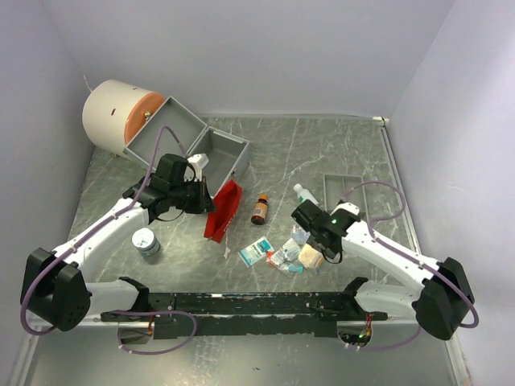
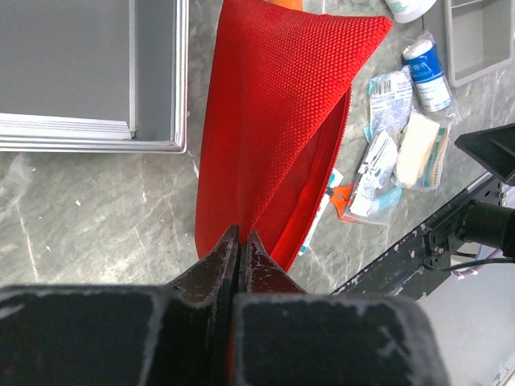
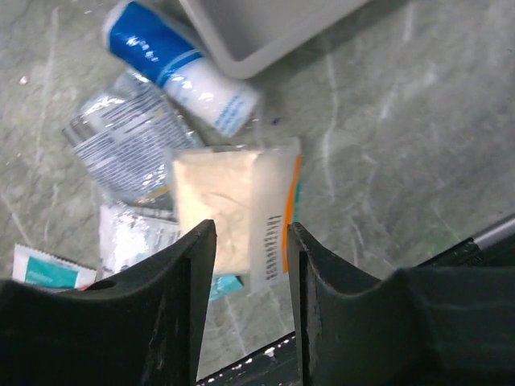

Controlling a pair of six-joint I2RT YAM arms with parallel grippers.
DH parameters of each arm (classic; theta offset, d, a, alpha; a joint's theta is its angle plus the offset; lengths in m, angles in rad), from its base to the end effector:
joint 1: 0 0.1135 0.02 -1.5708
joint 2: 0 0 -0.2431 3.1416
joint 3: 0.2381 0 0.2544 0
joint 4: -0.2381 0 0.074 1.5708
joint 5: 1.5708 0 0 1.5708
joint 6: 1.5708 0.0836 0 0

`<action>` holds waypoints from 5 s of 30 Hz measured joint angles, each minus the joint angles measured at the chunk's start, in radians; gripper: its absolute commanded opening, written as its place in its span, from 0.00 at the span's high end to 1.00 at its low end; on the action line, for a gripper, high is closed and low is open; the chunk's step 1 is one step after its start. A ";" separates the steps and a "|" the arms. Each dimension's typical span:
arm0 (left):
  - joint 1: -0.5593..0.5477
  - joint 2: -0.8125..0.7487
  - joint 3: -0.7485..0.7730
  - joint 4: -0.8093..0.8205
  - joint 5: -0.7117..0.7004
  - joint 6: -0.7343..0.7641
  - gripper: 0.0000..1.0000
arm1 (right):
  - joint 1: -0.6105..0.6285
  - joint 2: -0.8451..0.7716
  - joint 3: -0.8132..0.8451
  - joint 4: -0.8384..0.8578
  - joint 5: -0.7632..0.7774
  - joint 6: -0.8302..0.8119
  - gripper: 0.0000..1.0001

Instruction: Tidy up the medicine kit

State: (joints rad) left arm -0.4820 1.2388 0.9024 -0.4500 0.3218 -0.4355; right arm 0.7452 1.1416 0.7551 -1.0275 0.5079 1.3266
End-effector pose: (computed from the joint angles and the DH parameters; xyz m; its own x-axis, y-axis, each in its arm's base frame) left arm 0.2555 -0.1635 0.2098 -0.8377 -0.0134 -0.5460 0.3136 0.8066 -0.5010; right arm 0.1697 0.1013 0.1517 -0.6963 0.5112 -0.5039 0.5746 0.8176 0.0354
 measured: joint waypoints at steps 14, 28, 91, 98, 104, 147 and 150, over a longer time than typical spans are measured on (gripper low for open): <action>0.000 0.006 -0.016 0.021 0.019 -0.017 0.93 | -0.103 -0.071 -0.131 0.179 -0.042 -0.063 0.31; 0.000 0.023 -0.016 0.020 0.019 -0.016 0.93 | -0.109 0.179 -0.047 0.222 -0.088 -0.129 0.32; -0.013 0.106 0.167 -0.014 0.011 0.010 0.93 | -0.065 0.054 0.145 0.950 -0.647 -0.498 1.00; -0.013 0.135 0.167 -0.026 0.013 0.019 0.93 | -0.009 0.126 0.186 1.124 -0.703 -0.494 1.00; -0.013 0.172 0.167 -0.026 0.011 0.020 0.93 | 0.011 0.158 0.170 1.245 -0.653 -0.460 1.00; -0.013 0.185 0.152 -0.008 0.045 0.016 0.93 | 0.074 0.415 0.344 1.047 -0.329 -0.526 0.70; -0.013 0.185 0.150 -0.005 0.046 0.016 0.93 | 0.075 0.415 0.348 0.993 -0.339 -0.515 0.70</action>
State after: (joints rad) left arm -0.4950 1.4235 1.0519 -0.4545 0.3676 -0.4198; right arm 0.8204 1.5570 1.1034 -0.0345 0.1692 0.8120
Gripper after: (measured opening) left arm 0.077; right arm 0.304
